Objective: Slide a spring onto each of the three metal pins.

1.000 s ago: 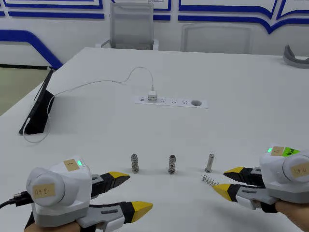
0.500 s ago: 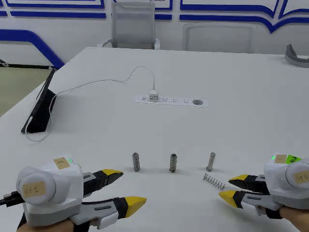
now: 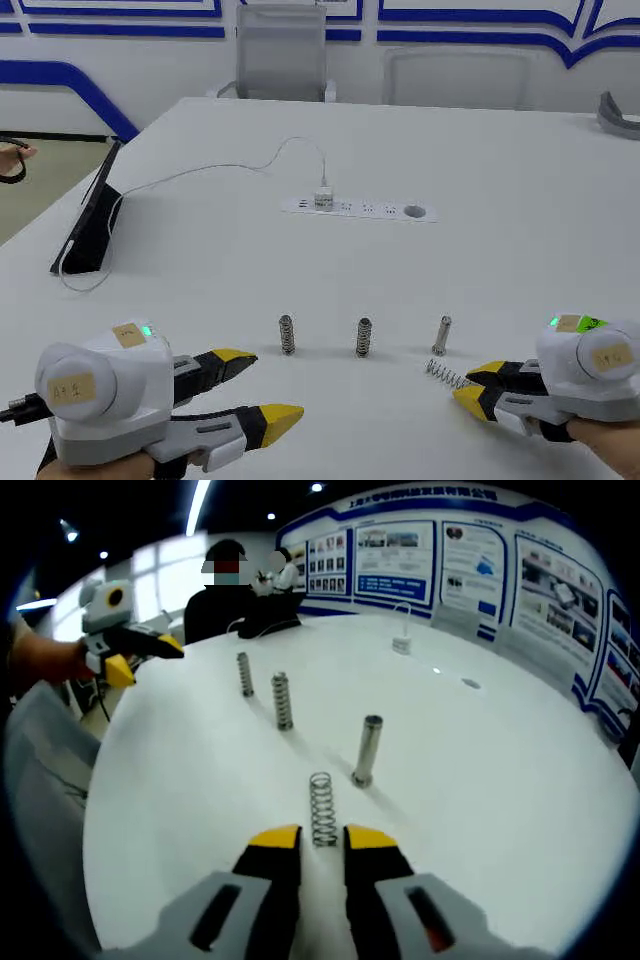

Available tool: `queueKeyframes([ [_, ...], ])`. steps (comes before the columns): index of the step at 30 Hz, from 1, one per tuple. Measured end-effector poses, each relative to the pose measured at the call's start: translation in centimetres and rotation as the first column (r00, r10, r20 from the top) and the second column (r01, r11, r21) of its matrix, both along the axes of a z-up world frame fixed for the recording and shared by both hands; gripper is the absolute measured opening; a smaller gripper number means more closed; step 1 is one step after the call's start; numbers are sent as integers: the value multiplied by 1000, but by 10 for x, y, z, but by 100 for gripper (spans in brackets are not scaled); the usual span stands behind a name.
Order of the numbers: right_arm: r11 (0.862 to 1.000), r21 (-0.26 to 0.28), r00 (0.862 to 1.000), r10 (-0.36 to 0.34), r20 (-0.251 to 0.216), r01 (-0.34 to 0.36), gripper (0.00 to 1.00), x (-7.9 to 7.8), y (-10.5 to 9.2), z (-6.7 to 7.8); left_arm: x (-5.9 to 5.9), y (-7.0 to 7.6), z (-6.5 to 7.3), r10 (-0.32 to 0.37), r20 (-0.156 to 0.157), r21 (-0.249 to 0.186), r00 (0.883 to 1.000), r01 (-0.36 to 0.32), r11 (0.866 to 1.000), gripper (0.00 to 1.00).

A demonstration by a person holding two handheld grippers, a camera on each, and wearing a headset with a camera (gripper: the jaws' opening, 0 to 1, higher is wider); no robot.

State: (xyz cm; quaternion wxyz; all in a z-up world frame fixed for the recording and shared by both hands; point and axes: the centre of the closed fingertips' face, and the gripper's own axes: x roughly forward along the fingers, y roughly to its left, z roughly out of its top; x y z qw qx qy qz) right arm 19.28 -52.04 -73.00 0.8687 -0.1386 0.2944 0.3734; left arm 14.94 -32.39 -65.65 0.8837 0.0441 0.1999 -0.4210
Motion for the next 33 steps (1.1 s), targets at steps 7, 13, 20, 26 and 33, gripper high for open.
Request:
queueKeyframes([
  [7, 1000, -19, 1000, 17, 5, -17, 12, 0, 0, -3, 0, 0, 2, 2, 5, -3, 1000, -2, 1000, 49],
  [13, 999, -26, 999, 32, 7, -32, 12, -4, 3, 0, -1, -1, 1, -2, 4, -3, 1000, 2, 1000, 49],
  [20, 998, -12, 998, 65, 4, -65, 12, -12, 9, 12, -3, -10, -2, -31, 1, 6, 1000, 31, 1000, 49],
  [26, 987, -25, 987, 159, 16, -159, 11, -25, 25, 27, -10, -29, -6, -95, -5, 28, 995, 95, 995, 48],
  [33, 968, -24, 968, 250, 28, -250, 12, -34, 46, 46, -15, -47, -6, -152, 1, 40, 988, 152, 988, 46],
])
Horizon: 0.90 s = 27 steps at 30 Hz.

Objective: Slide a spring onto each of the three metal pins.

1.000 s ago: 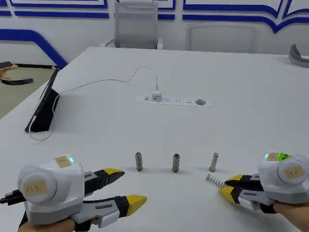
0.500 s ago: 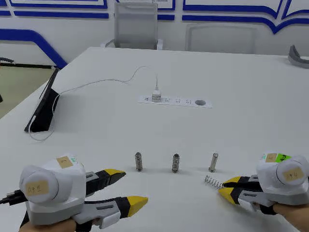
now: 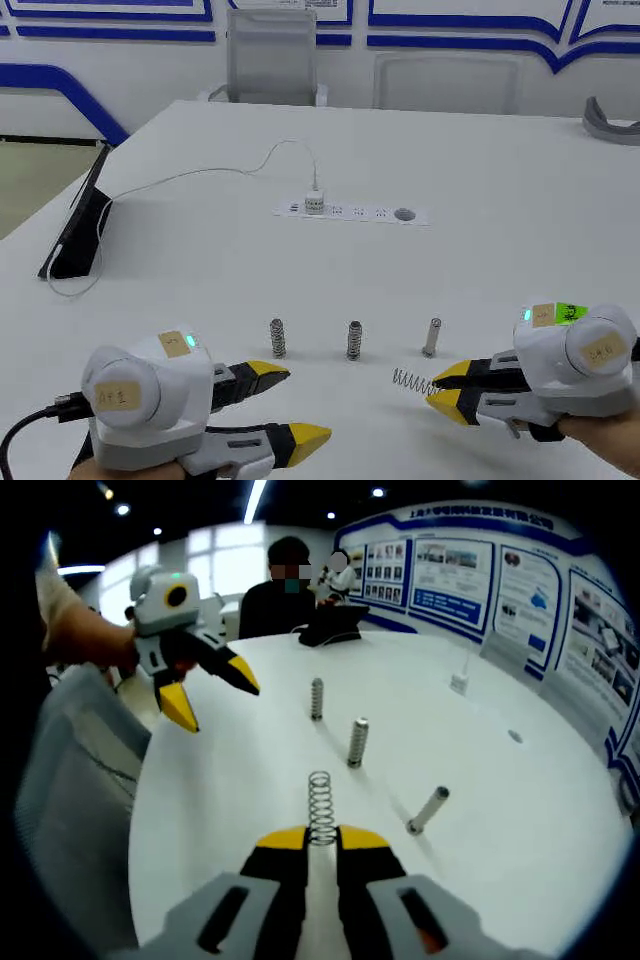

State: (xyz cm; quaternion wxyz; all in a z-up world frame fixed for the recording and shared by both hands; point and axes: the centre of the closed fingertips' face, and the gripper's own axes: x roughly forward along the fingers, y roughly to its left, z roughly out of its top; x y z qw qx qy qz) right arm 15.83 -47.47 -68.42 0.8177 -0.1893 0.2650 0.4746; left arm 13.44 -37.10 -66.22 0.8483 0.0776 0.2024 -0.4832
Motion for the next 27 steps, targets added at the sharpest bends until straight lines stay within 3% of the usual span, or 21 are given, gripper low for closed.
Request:
queueKeyframes([
  [10, 990, -15, 990, 139, -5, -139, 12, -19, 27, 17, -9, -18, -1, -73, 14, 23, 997, 72, 997, 43],
  [18, 968, -59, 970, 242, -23, -243, 12, -37, 41, 17, -19, -31, -4, -139, 33, 54, 990, 137, 989, 38],
  [27, 936, -109, 943, 330, -51, -334, 12, -51, 47, 15, -25, -35, -7, -188, 54, 78, 981, 183, 980, 27],
])
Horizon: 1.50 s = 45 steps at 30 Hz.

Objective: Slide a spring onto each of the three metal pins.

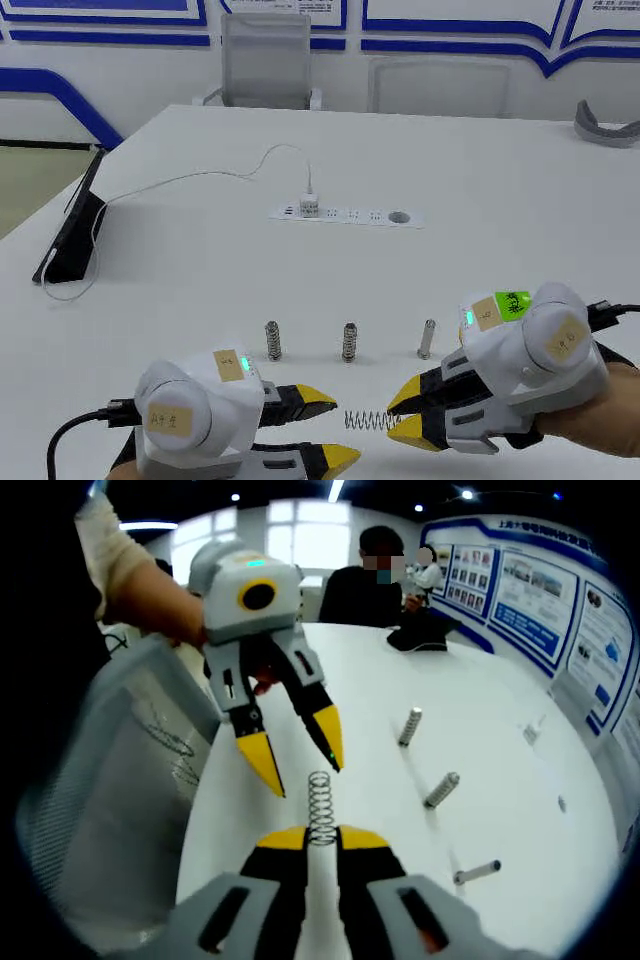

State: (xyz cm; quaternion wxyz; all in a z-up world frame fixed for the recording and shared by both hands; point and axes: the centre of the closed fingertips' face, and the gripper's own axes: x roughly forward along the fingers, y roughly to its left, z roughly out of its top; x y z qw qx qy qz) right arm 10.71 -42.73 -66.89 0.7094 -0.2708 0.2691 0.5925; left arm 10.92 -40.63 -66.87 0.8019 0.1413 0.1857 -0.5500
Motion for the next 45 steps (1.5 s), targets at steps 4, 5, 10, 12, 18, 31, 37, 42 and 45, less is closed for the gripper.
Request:
queueKeyframes([
  [4, 999, -16, 1000, 29, -6, -29, 12, -5, 3, 0, -5, -3, -2, -33, 19, 21, 999, 33, 999, 22],
  [5, 999, -20, 999, 34, -8, -34, 12, -6, 3, 0, -7, -4, -3, -40, 22, 27, 999, 39, 999, 21],
  [10, 997, -47, 998, 63, -15, -64, 12, -13, 4, -2, -10, -6, -5, -63, 39, 44, 997, 61, 997, 15],
  [12, 996, -56, 997, 72, -17, -73, 12, -15, 4, -2, -10, -7, -5, -70, 43, 49, 997, 68, 996, 13],
  [18, 996, -56, 997, 75, -21, -76, 12, -16, 6, 5, -11, -7, -6, -81, 48, 62, 996, 78, 995, 12],
  [31, 997, 21, 997, 71, -1, -71, 12, -14, 24, 32, -10, -8, -5, -83, 47, 60, 995, 80, 995, 11],
  [37, 996, 53, 998, 66, 12, -66, 12, -12, 34, 40, -9, -9, -2, -78, 47, 49, 996, 76, 996, 11],
  [42, 995, 72, 998, 64, 24, -65, 12, -11, 40, 43, -8, -9, 0, -69, 36, 31, 997, 68, 997, 10],
  [45, 995, 75, 998, 62, 30, -64, 12, -10, 41, 44, -7, -8, 1, -60, 28, 22, 998, 59, 998, 10],
])
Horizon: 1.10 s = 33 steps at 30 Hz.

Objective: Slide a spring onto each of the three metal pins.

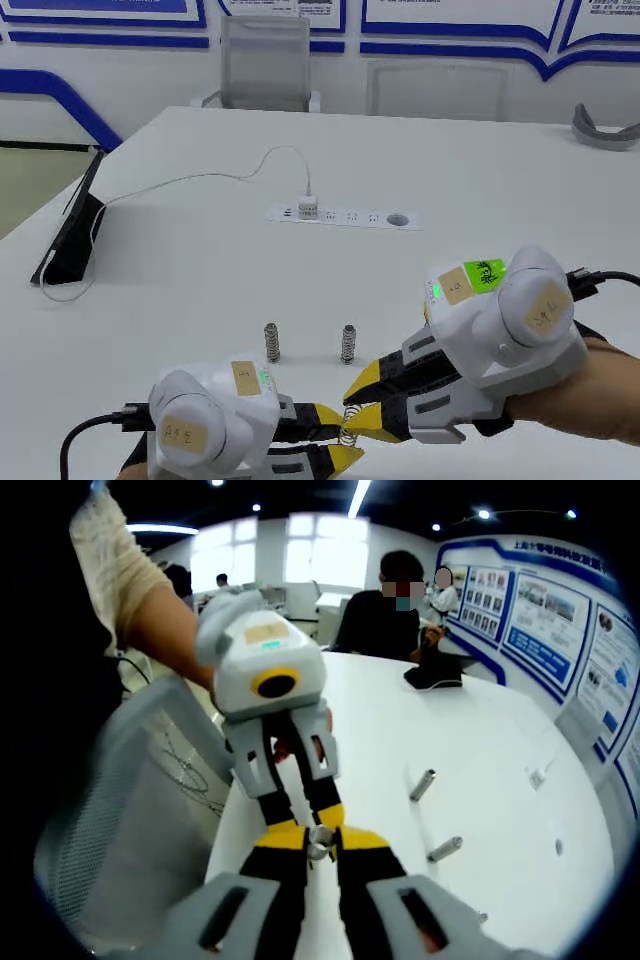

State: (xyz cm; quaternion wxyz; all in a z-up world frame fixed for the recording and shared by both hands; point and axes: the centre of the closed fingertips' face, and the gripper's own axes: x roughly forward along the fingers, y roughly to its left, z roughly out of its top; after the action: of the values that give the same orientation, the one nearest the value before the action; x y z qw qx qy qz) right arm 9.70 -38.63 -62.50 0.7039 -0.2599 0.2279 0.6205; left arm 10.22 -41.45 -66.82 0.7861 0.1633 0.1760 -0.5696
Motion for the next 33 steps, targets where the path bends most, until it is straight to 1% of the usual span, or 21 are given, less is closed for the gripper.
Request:
queueKeyframes([
  [3, 1000, 3, 1000, -10, -1, 10, 13, 1, 0, 0, 0, 1, 0, 5, -3, -6, 1000, -5, 1000, 10],
  [5, 1000, 8, 1000, -20, -4, 20, 16, 2, 1, 0, 0, 1, 1, 7, -4, -12, 1000, -7, 1000, 10],
  [11, 999, 24, 999, -43, -16, 43, 16, 4, -1, -1, 1, 0, 2, 12, -3, -17, 1000, -13, 1000, 10],
  [13, 998, 28, 999, -48, -24, 48, 16, 3, -1, -2, 3, 1, 5, 25, -19, -42, 1000, -26, 999, 10],
  [14, 998, 33, 998, -52, -24, 53, 16, 3, -1, -2, 4, 1, 6, 31, -19, -48, 999, -31, 998, 10],
  [17, 996, 55, 997, -62, -36, 64, 16, 3, 0, -1, 5, 2, 6, 34, -16, -46, 999, -35, 998, 10],
  [24, 993, 81, 996, -80, -45, 83, 12, 5, 2, 1, 4, 1, 7, 33, -14, -46, 999, -34, 998, 10],
  [27, 991, 95, 994, -91, -58, 96, 12, 6, 2, 2, 5, 1, 7, 34, -10, -49, 999, -34, 998, 10],
  [30, 989, 100, 993, -99, -62, 105, 12, 7, 2, 2, 5, 1, 8, 35, -4, -49, 999, -35, 998, 11],
  [33, 988, 107, 992, -106, -64, 113, 12, 7, 2, 3, 6, 1, 9, 40, -6, -55, 999, -41, 998, 11],
])
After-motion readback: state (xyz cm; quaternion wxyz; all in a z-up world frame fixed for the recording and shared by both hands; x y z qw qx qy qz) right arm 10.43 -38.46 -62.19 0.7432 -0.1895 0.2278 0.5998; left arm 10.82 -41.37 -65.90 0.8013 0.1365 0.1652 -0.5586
